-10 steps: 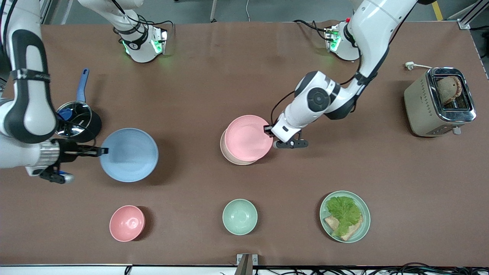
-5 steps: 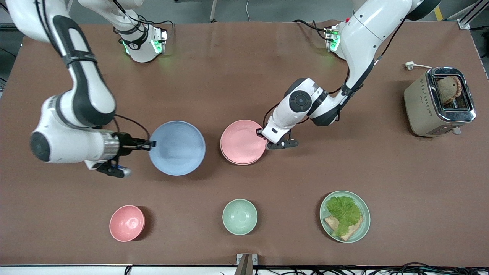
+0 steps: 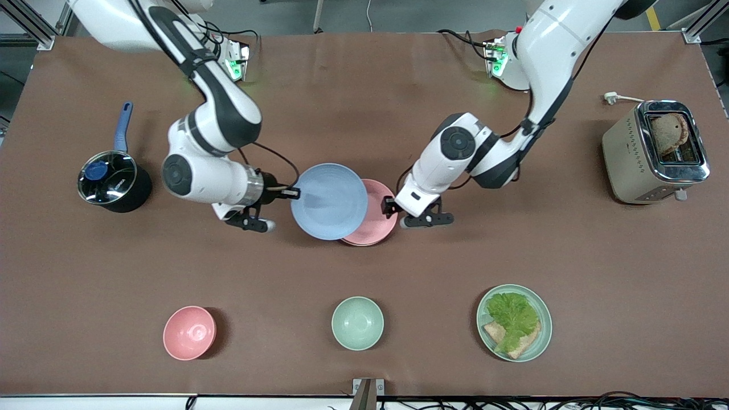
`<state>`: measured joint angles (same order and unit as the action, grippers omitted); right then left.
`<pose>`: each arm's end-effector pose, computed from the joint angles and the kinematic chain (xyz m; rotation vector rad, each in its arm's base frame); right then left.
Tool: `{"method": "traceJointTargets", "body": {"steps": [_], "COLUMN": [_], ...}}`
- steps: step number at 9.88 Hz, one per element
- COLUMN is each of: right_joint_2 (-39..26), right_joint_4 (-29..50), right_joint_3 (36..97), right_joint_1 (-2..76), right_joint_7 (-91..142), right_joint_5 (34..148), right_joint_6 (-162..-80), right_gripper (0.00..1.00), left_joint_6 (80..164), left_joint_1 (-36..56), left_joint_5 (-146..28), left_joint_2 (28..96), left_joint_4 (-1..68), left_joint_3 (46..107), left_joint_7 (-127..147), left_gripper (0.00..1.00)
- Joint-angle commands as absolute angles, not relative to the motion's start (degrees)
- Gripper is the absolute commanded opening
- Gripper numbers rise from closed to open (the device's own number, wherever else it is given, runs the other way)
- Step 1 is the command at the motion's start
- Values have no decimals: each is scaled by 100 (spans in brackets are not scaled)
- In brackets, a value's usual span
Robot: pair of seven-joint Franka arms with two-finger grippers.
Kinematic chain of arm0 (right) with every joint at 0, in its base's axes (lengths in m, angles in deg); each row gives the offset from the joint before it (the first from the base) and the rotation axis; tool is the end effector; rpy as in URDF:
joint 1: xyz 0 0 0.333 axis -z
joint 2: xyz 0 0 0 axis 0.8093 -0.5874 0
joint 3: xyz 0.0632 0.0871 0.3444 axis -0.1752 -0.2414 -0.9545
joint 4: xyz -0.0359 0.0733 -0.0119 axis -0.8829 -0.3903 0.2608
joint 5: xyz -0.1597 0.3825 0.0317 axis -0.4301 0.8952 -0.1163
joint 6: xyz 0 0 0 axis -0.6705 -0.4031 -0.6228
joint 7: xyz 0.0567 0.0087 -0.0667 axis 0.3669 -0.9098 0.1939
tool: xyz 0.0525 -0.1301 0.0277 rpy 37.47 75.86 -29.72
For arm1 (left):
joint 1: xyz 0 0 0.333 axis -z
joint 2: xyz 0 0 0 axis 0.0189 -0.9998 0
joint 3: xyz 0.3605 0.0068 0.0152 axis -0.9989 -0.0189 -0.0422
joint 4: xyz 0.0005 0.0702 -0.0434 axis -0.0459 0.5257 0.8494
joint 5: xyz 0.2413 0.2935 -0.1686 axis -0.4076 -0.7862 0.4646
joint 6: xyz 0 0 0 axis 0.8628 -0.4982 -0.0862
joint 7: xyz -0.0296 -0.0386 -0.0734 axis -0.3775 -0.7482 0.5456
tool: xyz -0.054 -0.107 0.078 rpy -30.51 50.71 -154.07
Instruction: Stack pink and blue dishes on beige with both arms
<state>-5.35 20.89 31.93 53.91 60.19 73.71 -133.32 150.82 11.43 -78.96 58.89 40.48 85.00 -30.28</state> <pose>0.5709 0.3216 0.3108 -2.7195 0.3466 0.3640 0.5779 -0.4037 0.2853 2.9117 0.1476 0.1735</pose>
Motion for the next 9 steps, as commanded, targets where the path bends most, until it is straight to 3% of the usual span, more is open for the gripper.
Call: {"method": "traceJointTargets", "body": {"steps": [1, 3, 6, 9], "right_joint_2": [-487, -785, -1059, -1190], "right_joint_4": [2515, 2613, 2911, 3053], "right_joint_3": [3030, 2995, 2995, 2995], "right_joint_1": [5316, 5095, 4866, 4840], "right_joint_7": [6224, 6260, 6260, 6251], "right_joint_5": [7322, 7322, 7313, 7278], "right_joint_6": [-14102, -14701, -15607, -15915], "right_gripper": [1, 1, 2, 4], "left_joint_6": [14153, 12956, 12356, 11442], "left_joint_1": [1084, 1075, 988, 996], "left_joint_5": [-7969, -7995, -7611, -6679], "left_joint_2": [6882, 7594, 8500, 9476], "left_joint_4": [4525, 4508, 4456, 4264], "left_joint_3": [7883, 7364, 6616, 5641], "left_joint_7": [-1943, -1178, 607, 1953], "left_gripper": [100, 100, 100, 100]}}
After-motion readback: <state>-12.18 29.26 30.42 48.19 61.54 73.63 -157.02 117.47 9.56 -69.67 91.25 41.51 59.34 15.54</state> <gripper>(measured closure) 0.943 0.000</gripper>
